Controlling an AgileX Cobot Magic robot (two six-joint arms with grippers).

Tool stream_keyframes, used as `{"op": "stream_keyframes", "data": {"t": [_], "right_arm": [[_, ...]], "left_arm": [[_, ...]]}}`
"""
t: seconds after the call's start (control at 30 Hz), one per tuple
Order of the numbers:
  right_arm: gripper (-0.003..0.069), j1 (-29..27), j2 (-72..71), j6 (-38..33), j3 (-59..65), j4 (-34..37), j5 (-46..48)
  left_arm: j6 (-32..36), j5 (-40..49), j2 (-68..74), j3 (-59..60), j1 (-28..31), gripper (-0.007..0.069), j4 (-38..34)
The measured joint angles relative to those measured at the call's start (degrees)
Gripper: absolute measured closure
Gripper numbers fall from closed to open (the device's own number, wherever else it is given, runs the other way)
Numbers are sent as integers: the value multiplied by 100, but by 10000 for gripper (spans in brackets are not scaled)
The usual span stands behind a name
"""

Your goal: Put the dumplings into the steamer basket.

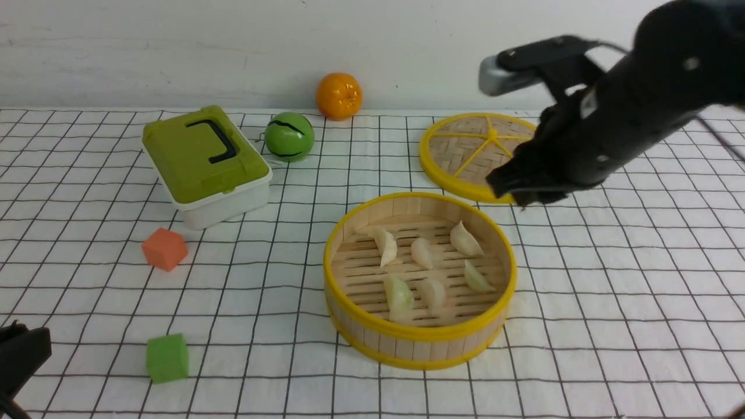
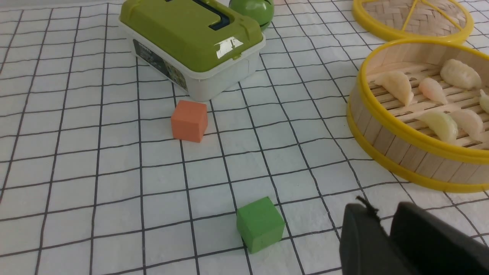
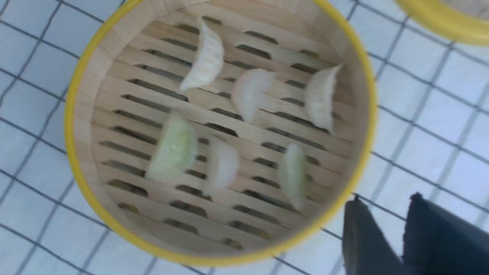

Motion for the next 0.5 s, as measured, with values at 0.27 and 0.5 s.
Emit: {"op": "stream_keyframes", "data": {"t": [0.27, 0.5], "right_arm": [[681, 0, -2400, 632, 179, -1821, 1069], [680, 0, -5309, 2154, 2101, -2758, -808]], "left_arm": [[0, 0, 0, 0, 0, 500, 7], [0, 0, 0, 0, 0, 500, 12]]}}
